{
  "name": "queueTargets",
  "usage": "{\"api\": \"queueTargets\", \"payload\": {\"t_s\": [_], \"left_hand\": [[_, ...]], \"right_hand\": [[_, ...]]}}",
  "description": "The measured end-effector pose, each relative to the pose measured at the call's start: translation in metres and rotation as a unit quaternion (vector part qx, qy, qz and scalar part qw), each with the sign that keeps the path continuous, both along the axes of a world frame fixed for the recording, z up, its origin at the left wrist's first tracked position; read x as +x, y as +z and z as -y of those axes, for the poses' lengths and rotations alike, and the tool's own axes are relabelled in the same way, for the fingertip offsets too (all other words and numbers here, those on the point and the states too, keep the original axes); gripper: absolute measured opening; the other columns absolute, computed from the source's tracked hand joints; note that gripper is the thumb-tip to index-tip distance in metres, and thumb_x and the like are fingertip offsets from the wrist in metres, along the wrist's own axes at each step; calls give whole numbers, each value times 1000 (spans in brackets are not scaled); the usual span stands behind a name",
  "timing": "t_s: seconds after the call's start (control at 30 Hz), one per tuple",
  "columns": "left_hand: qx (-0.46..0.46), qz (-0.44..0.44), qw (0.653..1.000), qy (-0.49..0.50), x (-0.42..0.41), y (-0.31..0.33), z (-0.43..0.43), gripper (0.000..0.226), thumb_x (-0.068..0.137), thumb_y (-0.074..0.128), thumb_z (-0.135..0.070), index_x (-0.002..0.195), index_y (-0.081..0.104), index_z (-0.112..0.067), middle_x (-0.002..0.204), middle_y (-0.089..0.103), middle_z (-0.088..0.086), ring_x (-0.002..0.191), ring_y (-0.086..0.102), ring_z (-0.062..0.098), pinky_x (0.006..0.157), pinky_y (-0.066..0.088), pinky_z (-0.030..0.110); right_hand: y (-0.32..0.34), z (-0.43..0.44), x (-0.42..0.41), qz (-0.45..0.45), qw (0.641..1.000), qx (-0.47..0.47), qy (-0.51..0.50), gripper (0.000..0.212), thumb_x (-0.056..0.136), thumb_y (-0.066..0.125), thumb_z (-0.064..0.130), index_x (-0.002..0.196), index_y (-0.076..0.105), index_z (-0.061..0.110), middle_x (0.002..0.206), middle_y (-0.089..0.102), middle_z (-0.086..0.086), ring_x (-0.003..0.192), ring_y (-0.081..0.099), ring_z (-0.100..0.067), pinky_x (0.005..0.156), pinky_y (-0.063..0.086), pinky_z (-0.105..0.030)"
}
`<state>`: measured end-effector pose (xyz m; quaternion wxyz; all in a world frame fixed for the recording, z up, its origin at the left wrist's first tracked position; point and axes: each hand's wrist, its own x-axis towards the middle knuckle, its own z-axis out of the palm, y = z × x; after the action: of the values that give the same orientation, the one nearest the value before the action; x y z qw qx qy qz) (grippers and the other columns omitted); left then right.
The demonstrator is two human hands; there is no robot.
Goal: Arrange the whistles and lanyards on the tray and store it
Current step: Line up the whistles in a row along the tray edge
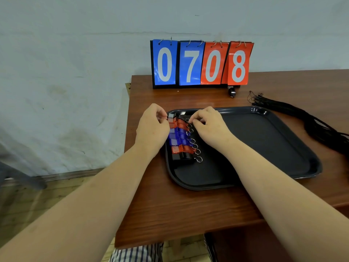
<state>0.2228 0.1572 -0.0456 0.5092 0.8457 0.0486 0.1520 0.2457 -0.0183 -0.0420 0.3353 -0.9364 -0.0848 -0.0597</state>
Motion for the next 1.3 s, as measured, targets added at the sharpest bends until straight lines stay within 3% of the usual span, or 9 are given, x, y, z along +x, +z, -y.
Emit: {"api": "queueTargets", "payload": {"t_s": [0.2,0.37,0.67,0.8,0.97,1.17,1.3], "left_hand": [[-1,-2,1000,-1,0,2,0,18,96,52,-6,96,53,-24,97,58,-9,90,58,7,73,57,32],[-1,-2,1000,0,-1,2,1,19,96,52,-6,95,53,-25,96,58,-9,92,59,9,75,57,33],[-1,-5,1000,0,1,1,0,17,97,54,-8,97,52,-25,99,58,-9,94,59,9,72,58,31],[-5,-5,1000,1,0,1,0,17,97,53,-8,97,53,-25,99,57,-9,94,58,8,75,58,34],[-4,-7,1000,1,-1,2,1,17,97,53,-7,97,53,-24,96,56,-12,90,57,5,77,59,36],[-5,-4,1000,-2,-1,2,1,17,97,52,-6,97,53,-23,97,57,-10,94,59,9,75,59,36],[-3,-3,1000,-5,0,1,0,18,96,52,-6,96,53,-24,95,55,-13,92,57,6,77,59,38]], "right_hand": [[0,1,-1,9,1000,15,-4,20,98,52,18,96,68,29,111,50,6,112,51,-18,98,47,-38],[5,2,-7,0,998,60,-3,25,93,50,7,86,66,24,108,50,5,95,54,-10,75,40,-15],[5,1,-6,-7,998,56,13,31,94,51,7,82,71,27,107,50,5,102,51,-10,84,42,-22],[5,1,-7,-4,998,64,9,32,94,50,5,84,71,26,108,50,5,100,51,-9,81,40,-17],[4,3,-9,9,996,78,29,36,91,50,0,70,68,24,103,51,6,102,51,-7,79,36,-11],[1,2,-6,19,996,77,32,39,90,50,0,68,70,25,102,52,6,104,52,-9,86,41,-17],[3,3,-8,19,996,82,26,39,91,49,-1,69,70,23,101,52,6,102,52,-7,81,39,-13]]}}
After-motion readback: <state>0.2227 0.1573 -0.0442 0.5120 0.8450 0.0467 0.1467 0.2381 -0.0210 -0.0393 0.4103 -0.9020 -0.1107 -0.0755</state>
